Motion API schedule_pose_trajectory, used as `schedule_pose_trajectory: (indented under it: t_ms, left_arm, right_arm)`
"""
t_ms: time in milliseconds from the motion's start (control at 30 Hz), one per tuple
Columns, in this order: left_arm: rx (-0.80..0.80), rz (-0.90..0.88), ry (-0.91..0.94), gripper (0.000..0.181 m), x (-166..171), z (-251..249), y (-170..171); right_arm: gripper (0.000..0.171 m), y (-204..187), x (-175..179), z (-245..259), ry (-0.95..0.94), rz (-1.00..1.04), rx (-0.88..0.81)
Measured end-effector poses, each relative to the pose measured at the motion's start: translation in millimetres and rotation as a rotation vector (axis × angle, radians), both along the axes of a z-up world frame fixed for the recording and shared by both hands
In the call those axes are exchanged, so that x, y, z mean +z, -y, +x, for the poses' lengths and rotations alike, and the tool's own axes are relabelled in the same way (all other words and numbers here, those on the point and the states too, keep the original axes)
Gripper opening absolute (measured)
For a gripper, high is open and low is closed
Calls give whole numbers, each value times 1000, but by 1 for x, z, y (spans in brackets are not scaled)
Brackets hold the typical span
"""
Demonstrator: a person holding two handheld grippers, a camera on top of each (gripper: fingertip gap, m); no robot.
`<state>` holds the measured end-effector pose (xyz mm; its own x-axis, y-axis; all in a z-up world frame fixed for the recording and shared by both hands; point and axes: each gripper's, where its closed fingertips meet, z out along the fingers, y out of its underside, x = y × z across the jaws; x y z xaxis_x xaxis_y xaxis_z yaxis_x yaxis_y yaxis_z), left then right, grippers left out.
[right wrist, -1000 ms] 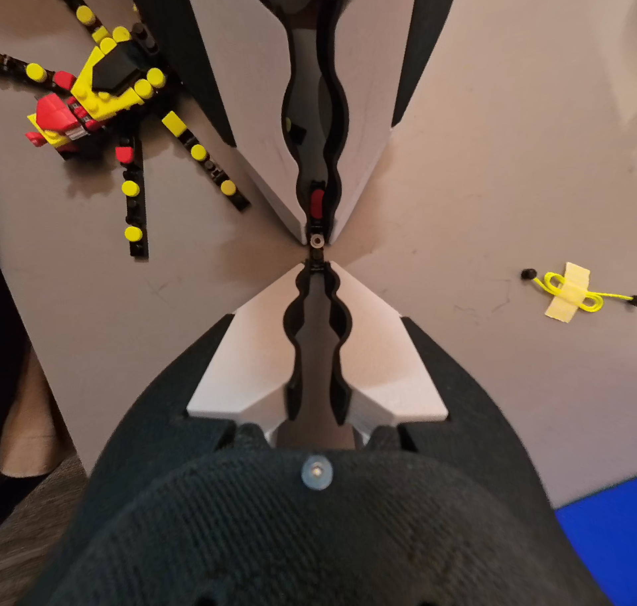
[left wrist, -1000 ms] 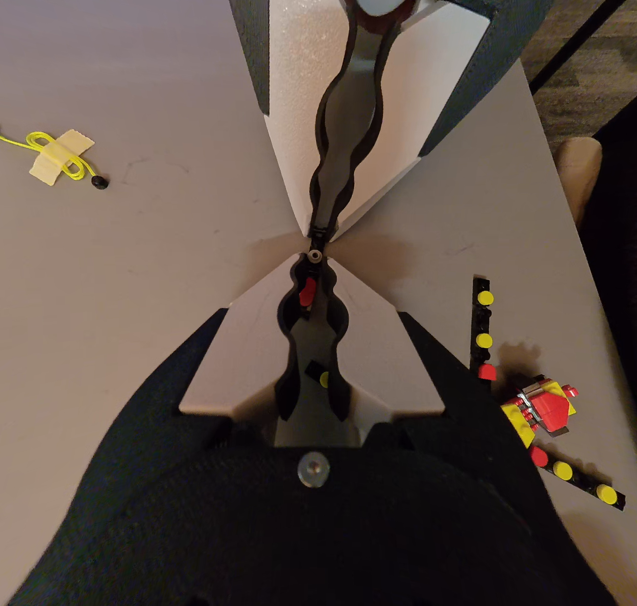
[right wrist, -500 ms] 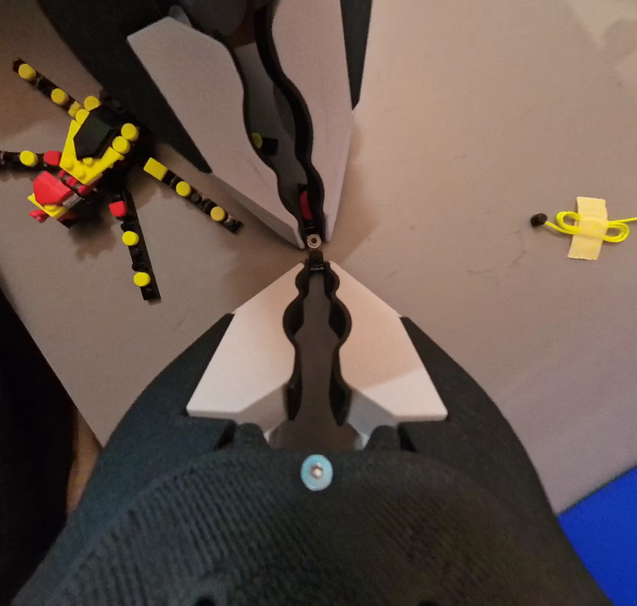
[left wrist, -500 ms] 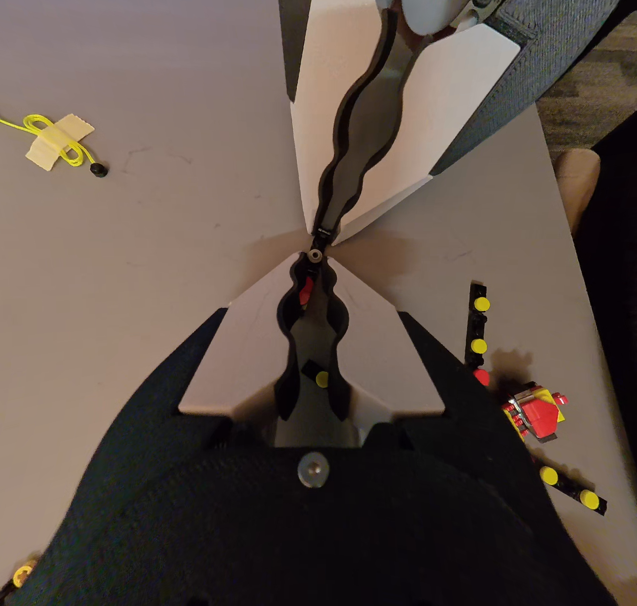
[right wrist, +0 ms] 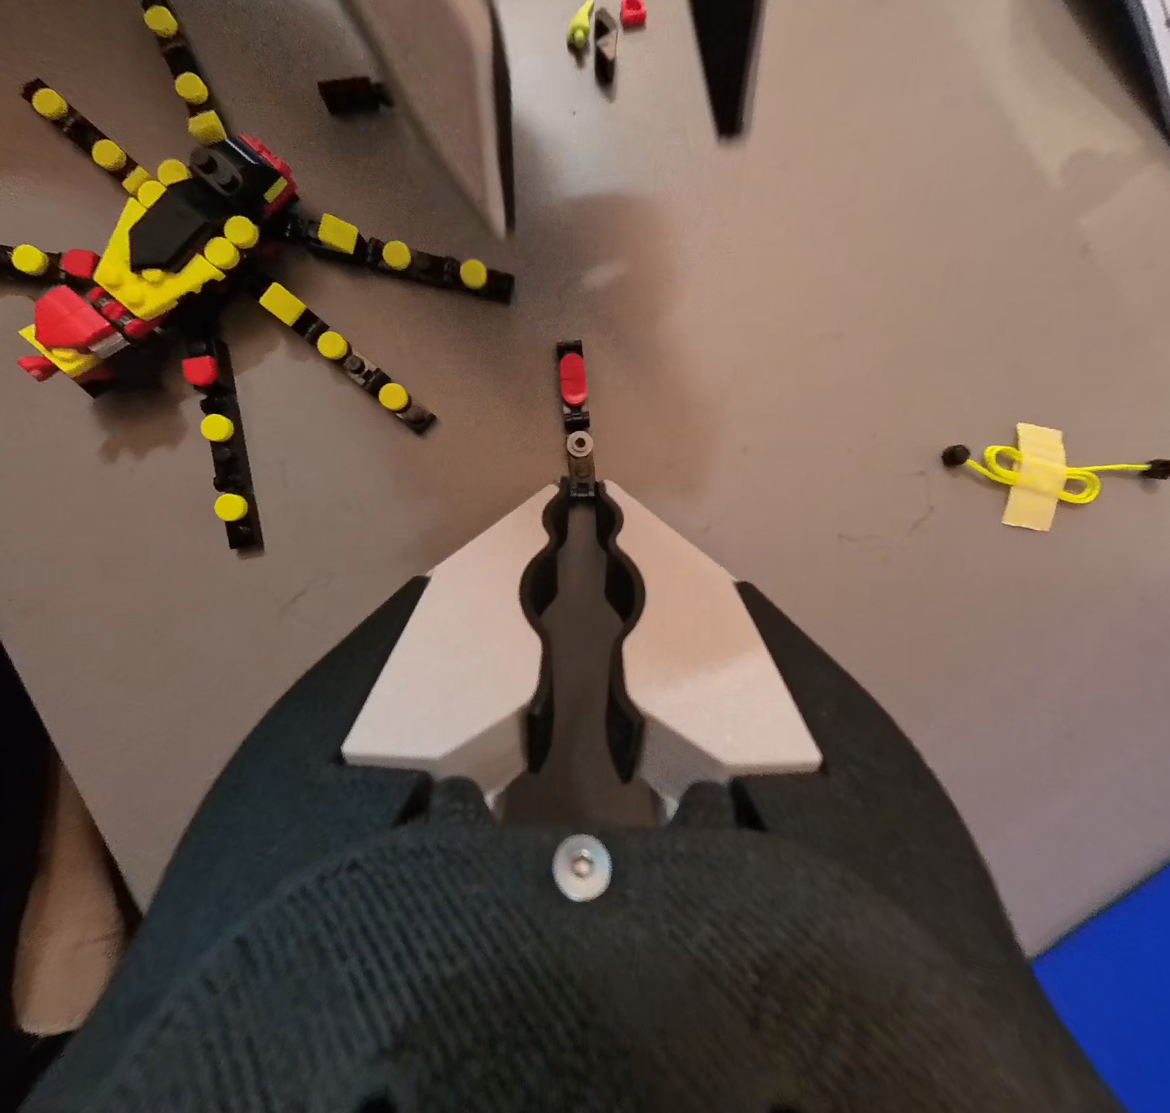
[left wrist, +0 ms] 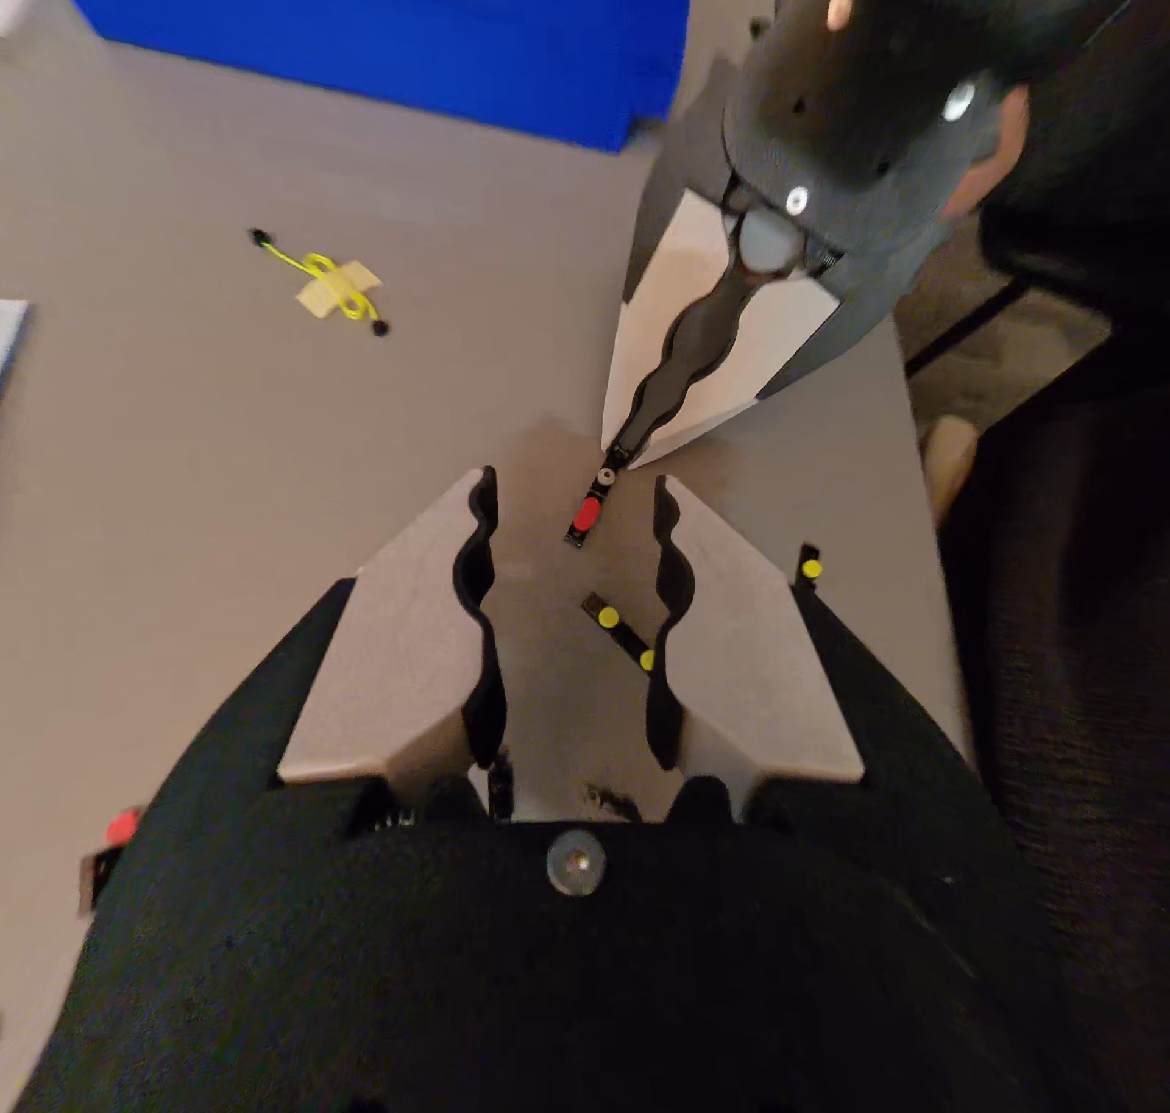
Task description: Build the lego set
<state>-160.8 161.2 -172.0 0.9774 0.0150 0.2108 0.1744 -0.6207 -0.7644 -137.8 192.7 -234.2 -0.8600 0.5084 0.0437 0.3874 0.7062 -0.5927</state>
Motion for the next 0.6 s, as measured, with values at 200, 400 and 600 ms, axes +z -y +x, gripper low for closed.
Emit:
schedule_pose_trajectory:
  t_ms: [200, 400, 600]
  left_arm:
    - [200, 65, 40, 36, 7, -16, 34]
    - [288, -4, 55, 30, -15, 4, 63]
    - [467, 30, 6, 20, -9, 9, 104]
  right_arm:
    - [20, 4, 2, -13, -87, 42, 12]
    - [38, 12, 29, -26, -178, 3, -38]
    - [38, 39, 51, -7, -161, -180, -74]
